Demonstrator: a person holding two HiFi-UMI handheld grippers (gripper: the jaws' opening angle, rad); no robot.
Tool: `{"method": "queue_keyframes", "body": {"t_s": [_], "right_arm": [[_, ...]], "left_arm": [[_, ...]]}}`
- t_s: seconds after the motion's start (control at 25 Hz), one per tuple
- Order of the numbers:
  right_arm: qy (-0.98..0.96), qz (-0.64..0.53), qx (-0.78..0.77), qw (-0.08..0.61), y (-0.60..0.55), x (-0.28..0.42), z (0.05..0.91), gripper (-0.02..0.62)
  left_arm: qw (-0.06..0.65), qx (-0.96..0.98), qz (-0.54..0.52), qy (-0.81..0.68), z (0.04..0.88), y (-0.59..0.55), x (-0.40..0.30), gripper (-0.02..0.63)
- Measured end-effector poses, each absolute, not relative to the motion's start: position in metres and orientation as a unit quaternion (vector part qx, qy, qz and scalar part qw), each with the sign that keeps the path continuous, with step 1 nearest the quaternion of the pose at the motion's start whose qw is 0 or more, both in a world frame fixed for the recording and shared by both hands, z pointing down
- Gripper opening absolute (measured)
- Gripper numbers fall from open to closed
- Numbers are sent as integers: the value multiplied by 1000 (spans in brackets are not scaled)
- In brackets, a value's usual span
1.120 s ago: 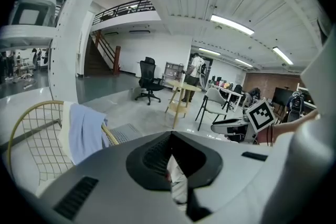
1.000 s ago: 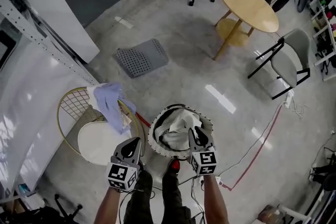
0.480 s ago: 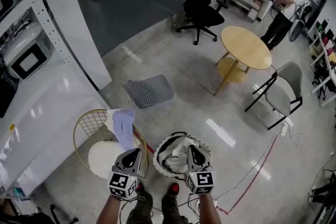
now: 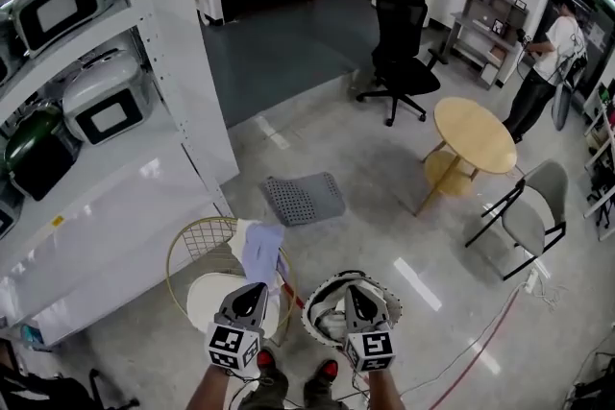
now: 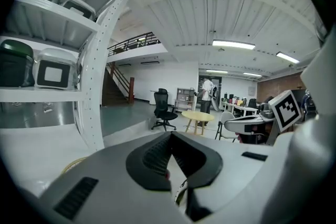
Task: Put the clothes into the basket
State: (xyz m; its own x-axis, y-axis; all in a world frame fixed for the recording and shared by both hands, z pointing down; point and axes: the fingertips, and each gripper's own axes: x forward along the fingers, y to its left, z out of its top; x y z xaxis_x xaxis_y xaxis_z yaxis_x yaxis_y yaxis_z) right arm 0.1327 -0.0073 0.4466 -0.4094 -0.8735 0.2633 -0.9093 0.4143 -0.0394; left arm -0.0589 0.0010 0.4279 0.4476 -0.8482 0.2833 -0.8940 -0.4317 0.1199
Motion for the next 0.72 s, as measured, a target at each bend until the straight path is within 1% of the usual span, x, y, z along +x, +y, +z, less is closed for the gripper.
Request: {"method": "queue_keyframes", "body": {"t_s": [0.16, 0.48, 0.72], "right_arm": [[-854, 87, 501, 105, -15, 80, 440, 31], [-879, 91, 453, 117, -30, -22, 457, 31], [-883, 94, 439, 133, -45, -78, 478, 31]], "left_arm": [[128, 828, 90, -539, 421, 7, -100, 1], [142, 802, 87, -574, 438, 11, -190, 0], [154, 788, 93, -589, 459, 12, -249, 0]]}}
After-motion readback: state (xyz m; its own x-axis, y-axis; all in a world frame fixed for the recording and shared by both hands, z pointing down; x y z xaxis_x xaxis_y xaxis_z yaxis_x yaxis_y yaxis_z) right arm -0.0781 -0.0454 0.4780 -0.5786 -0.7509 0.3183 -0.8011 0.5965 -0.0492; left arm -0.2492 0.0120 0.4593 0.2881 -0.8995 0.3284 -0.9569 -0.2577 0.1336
